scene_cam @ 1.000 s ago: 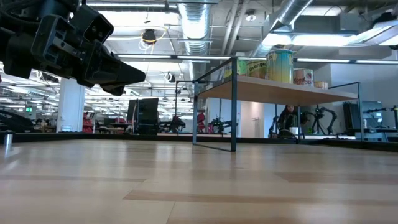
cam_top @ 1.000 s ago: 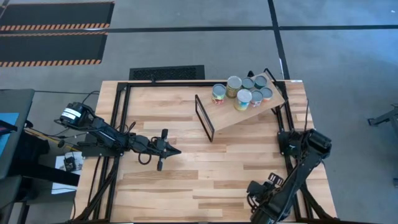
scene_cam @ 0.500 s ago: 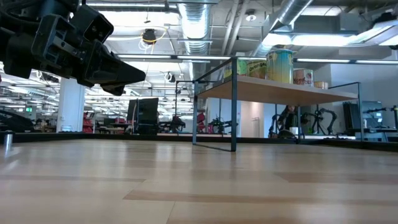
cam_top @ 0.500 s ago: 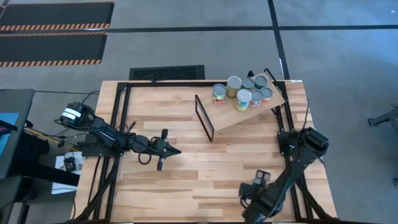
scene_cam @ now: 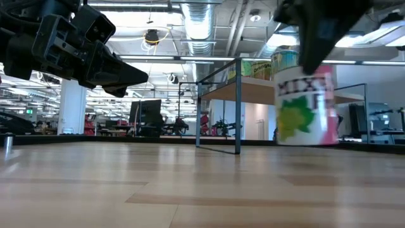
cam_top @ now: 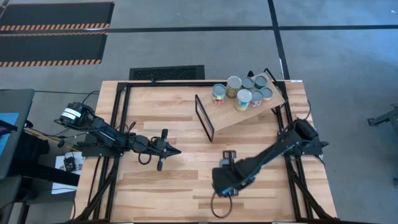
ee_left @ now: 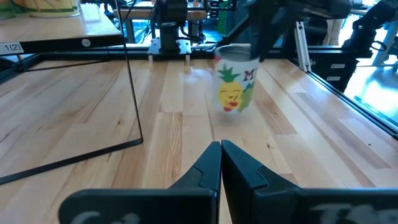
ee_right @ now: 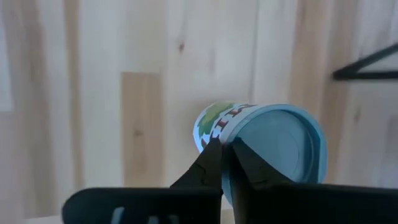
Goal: Pick and place cans onto a shelf
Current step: Put the canned mixed fruits on the shelf
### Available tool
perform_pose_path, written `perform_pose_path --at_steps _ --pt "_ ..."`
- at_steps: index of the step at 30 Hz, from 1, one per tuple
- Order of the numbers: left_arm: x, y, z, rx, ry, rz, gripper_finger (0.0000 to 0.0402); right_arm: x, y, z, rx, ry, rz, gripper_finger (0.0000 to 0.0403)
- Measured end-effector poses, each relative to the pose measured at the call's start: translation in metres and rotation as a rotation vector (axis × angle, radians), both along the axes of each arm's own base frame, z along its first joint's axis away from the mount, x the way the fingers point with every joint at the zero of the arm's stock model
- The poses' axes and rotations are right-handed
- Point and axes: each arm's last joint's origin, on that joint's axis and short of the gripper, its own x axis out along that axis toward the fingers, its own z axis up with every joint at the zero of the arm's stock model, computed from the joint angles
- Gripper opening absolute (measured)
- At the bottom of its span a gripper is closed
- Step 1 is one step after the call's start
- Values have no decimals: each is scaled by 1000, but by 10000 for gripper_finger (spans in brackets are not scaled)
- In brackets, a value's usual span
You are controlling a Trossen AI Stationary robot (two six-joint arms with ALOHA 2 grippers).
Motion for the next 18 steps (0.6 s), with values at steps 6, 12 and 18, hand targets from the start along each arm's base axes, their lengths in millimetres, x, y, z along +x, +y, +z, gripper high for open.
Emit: perform_pose_path --at_steps 6,12,18 --pt "0 0 0 0 0 0 0 18 -27 -1 -17 -7 60 41" --pt "0 0 0 -1 1 -5 0 26 -40 -5 -17 -20 61 59" --pt "0 -1 0 -3 1 -18 0 28 -44 -4 -16 -23 51 87"
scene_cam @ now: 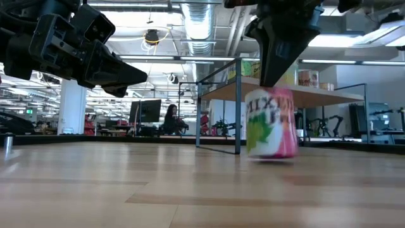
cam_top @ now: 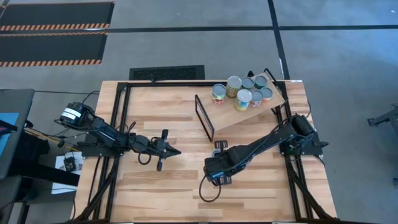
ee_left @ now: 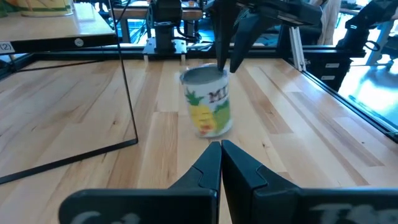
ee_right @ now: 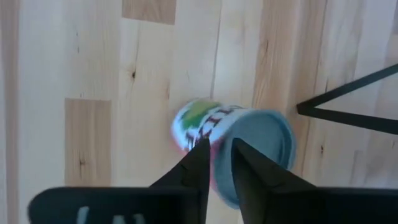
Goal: Pick and place cans onto a shelf
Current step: Put the canned mixed fruits on the shelf
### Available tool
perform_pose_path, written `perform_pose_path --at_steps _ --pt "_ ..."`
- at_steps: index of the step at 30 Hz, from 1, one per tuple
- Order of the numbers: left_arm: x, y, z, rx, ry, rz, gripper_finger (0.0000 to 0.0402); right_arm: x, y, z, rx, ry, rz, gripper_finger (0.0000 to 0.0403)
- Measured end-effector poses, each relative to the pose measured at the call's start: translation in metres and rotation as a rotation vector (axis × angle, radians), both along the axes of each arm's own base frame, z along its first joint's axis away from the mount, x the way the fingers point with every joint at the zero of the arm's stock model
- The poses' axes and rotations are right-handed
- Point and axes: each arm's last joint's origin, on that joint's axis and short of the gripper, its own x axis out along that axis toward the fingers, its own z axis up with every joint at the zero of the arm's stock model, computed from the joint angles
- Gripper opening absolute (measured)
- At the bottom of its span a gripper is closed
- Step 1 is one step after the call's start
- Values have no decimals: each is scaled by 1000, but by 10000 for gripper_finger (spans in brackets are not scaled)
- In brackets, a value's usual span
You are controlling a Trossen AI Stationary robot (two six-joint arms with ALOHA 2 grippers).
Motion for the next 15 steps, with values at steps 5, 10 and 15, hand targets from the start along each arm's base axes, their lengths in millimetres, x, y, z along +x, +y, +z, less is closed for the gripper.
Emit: perform_pose_path --at_steps 5,10,15 --pt "0 0 0 0 0 0 0 0 0 0 2 -2 -5 118" --pt "0 0 0 0 0 0 0 -4 5 6 7 0 -25 144" --pt "0 0 0 3 0 -1 0 -13 15 9 7 8 -2 156"
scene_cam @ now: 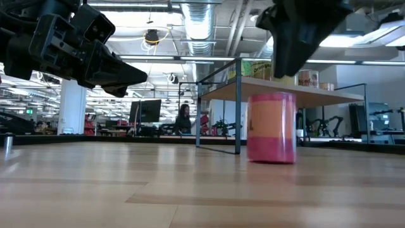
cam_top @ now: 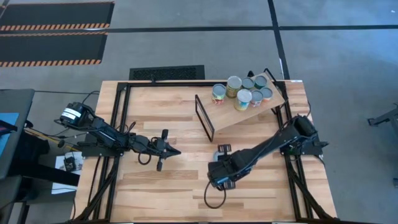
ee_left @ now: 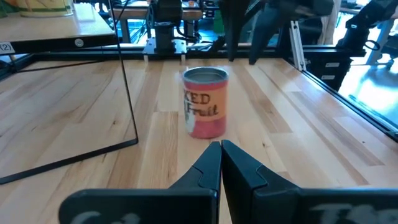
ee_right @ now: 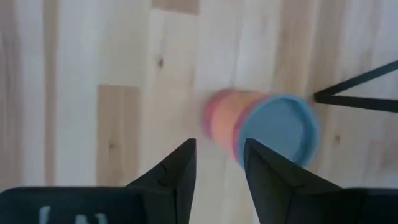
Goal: Pick and place cans onto a shelf
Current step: Put the canned mixed fruits on the shelf
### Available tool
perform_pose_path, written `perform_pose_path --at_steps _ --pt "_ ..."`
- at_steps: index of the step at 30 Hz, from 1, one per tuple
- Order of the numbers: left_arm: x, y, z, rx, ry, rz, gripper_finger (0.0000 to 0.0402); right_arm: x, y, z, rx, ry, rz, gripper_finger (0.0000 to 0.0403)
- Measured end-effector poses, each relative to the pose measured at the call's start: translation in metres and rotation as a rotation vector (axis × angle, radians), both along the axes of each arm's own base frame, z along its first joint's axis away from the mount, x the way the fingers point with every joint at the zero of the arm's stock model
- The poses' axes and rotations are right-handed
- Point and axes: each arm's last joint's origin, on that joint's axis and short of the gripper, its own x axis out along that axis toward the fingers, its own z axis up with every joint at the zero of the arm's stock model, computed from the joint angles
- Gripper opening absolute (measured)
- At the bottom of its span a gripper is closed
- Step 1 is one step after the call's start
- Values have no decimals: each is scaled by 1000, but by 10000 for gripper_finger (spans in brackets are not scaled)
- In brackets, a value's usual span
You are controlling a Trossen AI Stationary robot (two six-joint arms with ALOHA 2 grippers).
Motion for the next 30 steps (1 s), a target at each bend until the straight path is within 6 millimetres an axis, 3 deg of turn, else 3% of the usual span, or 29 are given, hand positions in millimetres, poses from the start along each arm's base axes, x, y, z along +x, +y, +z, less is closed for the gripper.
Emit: perform_pose_path --at_steps 14,18,22,25,30 --pt "0 0 0 3 0 -1 0 -3 -7 -31 -38 21 34 135" --pt "0 0 0 4 0 -1 0 -4 -7 -32 -47 34 57 106" --pt "0 0 0 4 0 -1 0 -5 -4 -32 -46 40 87 50" --pt "0 0 0 2 0 0 0 -9 0 -29 -38 42 101 12" --pt "0 0 0 1 0 0 0 -19 5 0 5 -18 86 21"
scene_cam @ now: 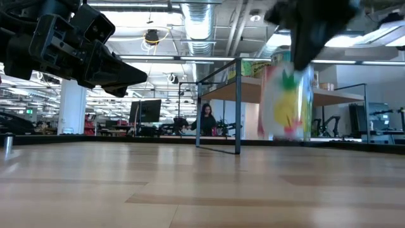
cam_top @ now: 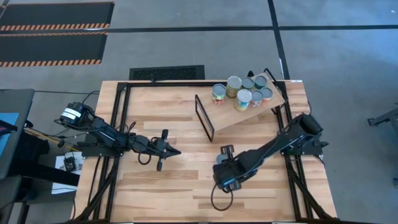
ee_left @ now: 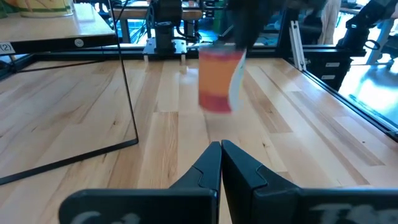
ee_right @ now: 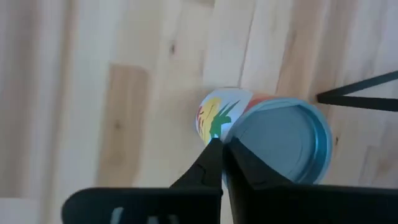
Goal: Pick and place cans onto a shelf
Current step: Put the canned mixed fruits on the shelf
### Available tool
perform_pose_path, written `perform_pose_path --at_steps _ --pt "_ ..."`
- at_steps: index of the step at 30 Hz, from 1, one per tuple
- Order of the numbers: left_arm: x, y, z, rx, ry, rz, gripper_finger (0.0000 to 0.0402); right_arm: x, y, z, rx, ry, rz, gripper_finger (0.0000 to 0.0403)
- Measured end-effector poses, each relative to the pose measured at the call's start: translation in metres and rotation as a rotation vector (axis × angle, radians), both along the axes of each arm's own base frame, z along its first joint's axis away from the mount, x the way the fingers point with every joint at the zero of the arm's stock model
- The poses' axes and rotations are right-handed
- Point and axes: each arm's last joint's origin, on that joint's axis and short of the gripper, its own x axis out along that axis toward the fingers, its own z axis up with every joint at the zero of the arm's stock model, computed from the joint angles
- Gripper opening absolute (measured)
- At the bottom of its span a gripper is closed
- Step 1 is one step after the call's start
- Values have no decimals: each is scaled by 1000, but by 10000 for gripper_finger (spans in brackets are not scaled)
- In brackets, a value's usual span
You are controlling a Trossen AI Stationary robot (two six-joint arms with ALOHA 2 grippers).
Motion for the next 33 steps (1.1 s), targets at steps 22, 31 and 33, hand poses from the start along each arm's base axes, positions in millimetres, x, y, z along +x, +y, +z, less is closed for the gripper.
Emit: perform_pose_path --at_steps 22,31,33 --pt "3 -1 3 -1 -12 0 0 -16 -129 119 -190 -156 -426 16" --pt "3 -1 3 1 -7 0 0 -10 -167 118 -190 -95 -369 18" --pt "3 -1 3 1 -6 -1 0 -10 -170 117 -177 -78 -344 19"
